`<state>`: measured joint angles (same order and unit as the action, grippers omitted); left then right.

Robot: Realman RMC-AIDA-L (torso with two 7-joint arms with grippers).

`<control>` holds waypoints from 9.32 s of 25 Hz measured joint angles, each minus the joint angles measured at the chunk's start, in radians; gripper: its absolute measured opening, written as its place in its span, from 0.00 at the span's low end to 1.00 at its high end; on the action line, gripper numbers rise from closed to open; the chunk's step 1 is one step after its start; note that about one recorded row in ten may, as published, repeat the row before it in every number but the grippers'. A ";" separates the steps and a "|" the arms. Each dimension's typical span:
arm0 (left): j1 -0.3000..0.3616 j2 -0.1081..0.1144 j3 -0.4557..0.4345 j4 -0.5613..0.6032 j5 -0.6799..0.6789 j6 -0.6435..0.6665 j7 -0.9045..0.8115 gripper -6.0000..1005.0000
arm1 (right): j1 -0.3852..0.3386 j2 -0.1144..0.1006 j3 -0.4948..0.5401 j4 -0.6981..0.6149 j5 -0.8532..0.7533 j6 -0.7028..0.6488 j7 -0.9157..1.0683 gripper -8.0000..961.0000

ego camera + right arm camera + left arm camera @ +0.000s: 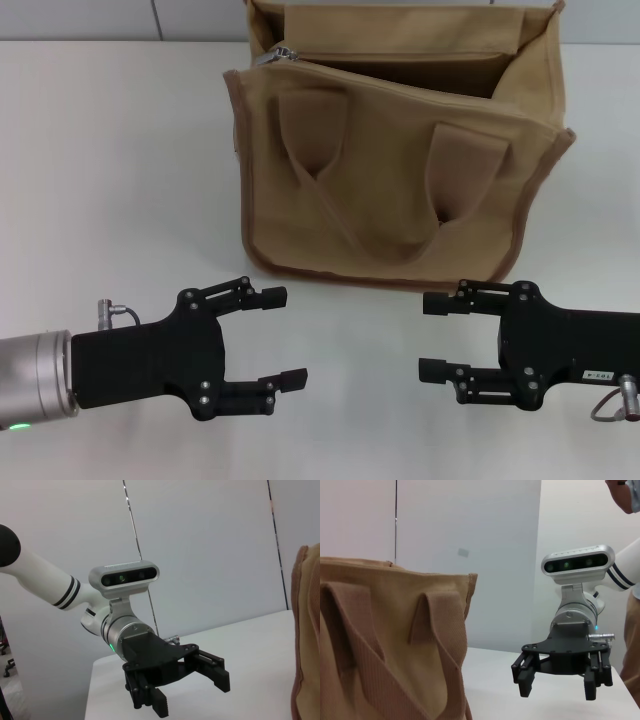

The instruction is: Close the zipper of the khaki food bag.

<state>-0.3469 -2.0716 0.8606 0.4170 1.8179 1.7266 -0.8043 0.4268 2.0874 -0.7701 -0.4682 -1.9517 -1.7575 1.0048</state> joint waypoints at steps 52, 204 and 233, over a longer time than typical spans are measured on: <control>-0.127 -0.007 -0.043 -0.184 -0.547 -0.387 0.306 0.83 | 0.012 0.000 0.017 0.134 0.016 0.007 -0.130 0.73; -0.242 -0.010 -0.023 -0.351 -0.755 -0.061 0.292 0.03 | 0.650 -0.124 -0.008 -0.057 -0.079 0.266 1.486 0.73; -0.267 -0.010 -0.024 -0.367 -0.755 -0.048 0.289 0.03 | 0.581 -0.086 -0.004 -0.009 0.084 0.277 1.393 0.73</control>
<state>-0.6134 -2.0816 0.8369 0.0505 1.0628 1.6784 -0.5155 1.0076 2.0018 -0.7744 -0.4777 -1.8682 -1.4805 2.3979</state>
